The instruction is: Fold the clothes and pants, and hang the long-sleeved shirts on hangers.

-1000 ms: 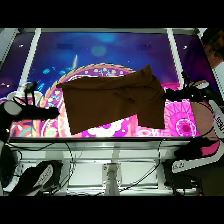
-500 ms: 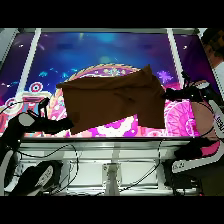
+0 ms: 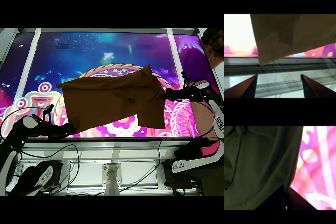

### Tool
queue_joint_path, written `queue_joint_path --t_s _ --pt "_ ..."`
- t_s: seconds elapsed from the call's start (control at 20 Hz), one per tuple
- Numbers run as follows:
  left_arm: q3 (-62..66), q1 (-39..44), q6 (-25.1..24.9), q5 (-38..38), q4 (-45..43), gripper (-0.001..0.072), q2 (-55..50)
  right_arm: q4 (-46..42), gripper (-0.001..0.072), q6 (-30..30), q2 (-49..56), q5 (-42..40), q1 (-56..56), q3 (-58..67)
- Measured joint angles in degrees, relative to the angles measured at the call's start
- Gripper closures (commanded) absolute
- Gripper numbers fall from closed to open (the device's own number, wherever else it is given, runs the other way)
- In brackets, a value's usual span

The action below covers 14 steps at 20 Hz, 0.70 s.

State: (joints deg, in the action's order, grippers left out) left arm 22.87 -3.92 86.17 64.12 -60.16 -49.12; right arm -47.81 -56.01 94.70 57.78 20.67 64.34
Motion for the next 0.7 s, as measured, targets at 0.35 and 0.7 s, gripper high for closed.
queue_joint_path --t_s 0.35,0.7 --pt "-2.75 0.0 -0.02 -7.17 0.44 0.0305 -0.02 0.02 0.0696 0.0 0.0 0.02 0.0 0.0" --pt "-3.67 0.0 -0.02 -11.15 0.52 0.0305 -0.42 0.02 0.0696 0.0 0.0 0.04 0.0 0.0"
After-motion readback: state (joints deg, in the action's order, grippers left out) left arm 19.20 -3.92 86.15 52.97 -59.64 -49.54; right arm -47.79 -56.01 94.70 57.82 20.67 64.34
